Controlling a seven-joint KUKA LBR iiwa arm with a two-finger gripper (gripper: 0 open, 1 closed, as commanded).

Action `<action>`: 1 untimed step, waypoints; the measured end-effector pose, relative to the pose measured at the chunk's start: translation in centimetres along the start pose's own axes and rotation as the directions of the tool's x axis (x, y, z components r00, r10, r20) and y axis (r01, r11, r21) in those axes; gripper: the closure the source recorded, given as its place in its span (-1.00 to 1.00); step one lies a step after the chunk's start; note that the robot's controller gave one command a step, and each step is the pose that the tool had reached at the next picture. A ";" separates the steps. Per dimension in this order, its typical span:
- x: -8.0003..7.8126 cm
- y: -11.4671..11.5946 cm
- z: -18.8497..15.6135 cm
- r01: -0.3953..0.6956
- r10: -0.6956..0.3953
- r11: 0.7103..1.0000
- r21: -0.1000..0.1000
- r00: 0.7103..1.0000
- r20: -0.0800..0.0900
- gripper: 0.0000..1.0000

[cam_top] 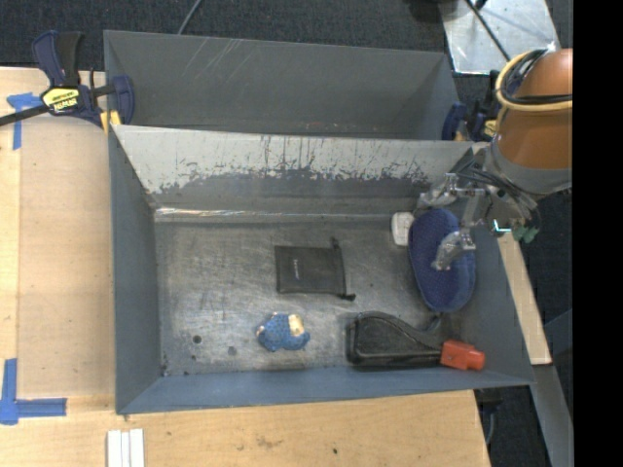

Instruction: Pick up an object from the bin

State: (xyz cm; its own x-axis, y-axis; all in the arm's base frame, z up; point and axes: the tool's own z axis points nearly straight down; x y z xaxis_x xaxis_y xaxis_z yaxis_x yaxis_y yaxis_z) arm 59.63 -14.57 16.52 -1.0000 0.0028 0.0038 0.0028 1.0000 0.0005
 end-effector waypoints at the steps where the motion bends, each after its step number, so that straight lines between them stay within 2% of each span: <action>1: -1.8 0.8 7.6 -0.149 0.149 0.989 0.001 0.989 0.019 -1.00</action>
Offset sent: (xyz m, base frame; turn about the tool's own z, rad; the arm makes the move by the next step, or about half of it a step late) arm 0.0156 0.0101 -0.0952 0.1513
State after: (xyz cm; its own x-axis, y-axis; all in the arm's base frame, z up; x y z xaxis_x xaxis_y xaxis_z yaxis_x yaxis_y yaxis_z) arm 61.41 -13.81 8.88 -0.9884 0.1514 -0.0147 0.1515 0.9885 -0.0011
